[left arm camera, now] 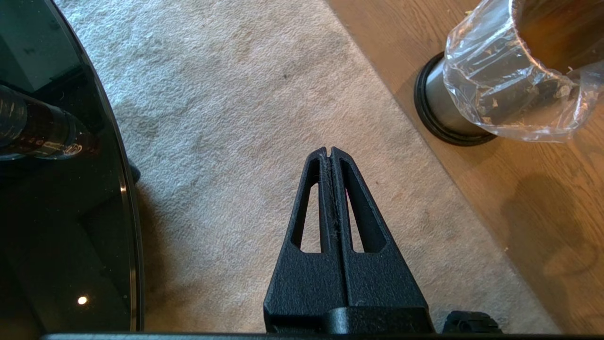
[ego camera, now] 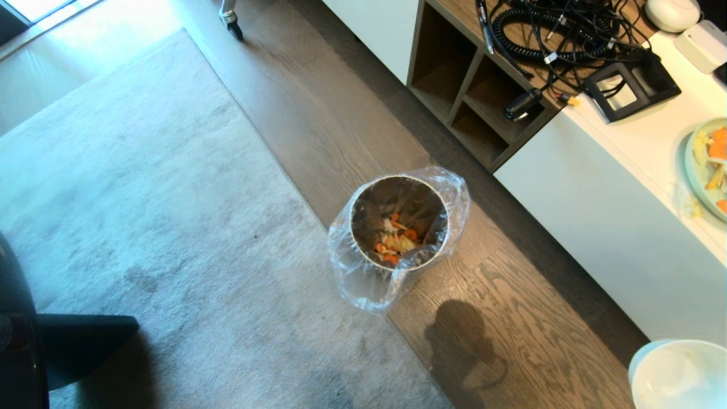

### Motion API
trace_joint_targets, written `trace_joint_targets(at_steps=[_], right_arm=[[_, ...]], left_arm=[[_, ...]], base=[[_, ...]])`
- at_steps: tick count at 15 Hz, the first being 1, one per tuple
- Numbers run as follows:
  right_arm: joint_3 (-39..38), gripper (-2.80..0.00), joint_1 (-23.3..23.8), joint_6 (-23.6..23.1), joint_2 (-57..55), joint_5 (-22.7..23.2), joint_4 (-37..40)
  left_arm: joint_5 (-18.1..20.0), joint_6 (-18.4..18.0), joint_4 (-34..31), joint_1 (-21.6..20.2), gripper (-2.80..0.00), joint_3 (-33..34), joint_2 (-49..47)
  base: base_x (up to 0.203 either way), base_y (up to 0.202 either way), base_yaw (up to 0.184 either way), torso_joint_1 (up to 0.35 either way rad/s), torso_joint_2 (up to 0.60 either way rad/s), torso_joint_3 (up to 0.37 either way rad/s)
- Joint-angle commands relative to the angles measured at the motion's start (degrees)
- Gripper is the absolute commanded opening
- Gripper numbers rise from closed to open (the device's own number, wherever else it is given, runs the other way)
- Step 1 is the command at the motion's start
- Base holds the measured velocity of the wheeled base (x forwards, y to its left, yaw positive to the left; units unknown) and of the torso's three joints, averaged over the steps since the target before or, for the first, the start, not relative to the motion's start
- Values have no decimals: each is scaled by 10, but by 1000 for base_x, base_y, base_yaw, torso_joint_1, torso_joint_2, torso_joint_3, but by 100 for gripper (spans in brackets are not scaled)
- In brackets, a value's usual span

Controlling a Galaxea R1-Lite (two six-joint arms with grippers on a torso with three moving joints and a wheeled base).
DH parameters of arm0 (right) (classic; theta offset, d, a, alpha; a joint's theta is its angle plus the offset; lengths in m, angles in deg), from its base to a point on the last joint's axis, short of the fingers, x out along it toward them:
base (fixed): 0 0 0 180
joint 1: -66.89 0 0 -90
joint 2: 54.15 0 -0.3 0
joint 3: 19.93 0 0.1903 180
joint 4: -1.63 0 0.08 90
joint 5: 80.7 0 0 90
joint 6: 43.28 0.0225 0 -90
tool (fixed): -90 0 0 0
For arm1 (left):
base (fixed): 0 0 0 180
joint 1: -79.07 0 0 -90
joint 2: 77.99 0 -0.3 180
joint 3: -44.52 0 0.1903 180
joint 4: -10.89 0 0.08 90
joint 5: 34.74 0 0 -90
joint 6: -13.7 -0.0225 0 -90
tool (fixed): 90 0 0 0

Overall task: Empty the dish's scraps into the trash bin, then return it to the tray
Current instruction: Put the bowl back to the table

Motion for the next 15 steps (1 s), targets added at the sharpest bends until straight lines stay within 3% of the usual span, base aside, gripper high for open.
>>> trace_joint_targets(at_steps=[1, 4, 6, 15], right_arm=[[0, -280, -15, -33, 77, 3, 28], [0, -280, -15, -84, 142, 88, 78], [0, -280, -7, -104, 183, 116, 130], [0, -280, -11, -57, 289, 122, 136]], left_arm=[[0, 1, 0, 0, -280, 0, 0], [0, 1, 0, 0, -280, 0, 0], [0, 1, 0, 0, -280, 0, 0], [0, 1, 0, 0, -280, 0, 0]], base=[[0, 0, 0, 0, 0, 0], [0, 0, 0, 0, 0, 0], [0, 0, 0, 0, 0, 0], [0, 0, 0, 0, 0, 0]])
